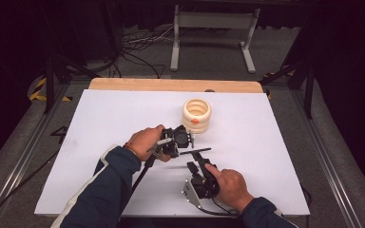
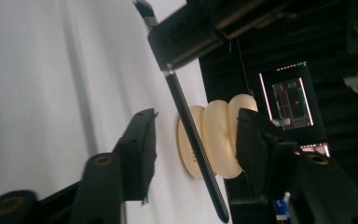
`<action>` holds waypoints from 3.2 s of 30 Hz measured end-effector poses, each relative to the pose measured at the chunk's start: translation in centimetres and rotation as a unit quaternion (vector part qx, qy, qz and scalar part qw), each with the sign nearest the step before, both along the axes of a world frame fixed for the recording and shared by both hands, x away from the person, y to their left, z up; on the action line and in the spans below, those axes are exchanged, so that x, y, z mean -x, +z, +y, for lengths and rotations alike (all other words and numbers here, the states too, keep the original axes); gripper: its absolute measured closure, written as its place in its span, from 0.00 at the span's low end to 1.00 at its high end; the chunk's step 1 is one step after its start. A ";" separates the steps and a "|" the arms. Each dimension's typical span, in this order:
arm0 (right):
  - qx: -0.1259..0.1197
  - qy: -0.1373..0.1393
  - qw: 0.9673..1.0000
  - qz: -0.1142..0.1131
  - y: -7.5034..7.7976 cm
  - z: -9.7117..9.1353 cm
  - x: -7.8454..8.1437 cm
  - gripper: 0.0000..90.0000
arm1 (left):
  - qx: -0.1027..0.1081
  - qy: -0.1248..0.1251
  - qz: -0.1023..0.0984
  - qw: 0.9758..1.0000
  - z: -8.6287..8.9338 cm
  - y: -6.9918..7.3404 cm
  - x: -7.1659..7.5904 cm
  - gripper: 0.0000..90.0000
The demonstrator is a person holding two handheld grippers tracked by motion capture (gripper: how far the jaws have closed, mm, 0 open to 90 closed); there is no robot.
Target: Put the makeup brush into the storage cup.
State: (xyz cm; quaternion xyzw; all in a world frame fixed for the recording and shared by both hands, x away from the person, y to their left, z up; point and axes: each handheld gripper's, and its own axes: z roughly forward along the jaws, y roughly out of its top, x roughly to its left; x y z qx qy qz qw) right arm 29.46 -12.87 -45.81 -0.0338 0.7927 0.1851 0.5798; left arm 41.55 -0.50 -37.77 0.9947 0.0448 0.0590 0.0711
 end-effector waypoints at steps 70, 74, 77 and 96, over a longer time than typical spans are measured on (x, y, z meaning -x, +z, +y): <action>-0.214 -0.048 0.962 0.163 4.9 -4.5 -4.5 0.95 | 0.402 0.184 -0.224 0.869 21.5 -3.5 10.1 0.07; -0.265 -0.044 0.944 0.193 5.5 -5.7 -5.2 0.95 | 0.425 0.196 -0.218 0.856 22.7 -3.9 10.8 0.07; -0.299 -0.042 0.930 0.209 5.9 -6.6 -5.7 0.95 | 0.437 0.204 -0.220 0.848 23.5 -4.3 11.2 0.07; -0.420 -0.010 0.869 0.262 7.9 -9.0 -8.0 0.95 | 0.447 0.233 -0.199 0.840 25.6 -6.3 12.3 0.07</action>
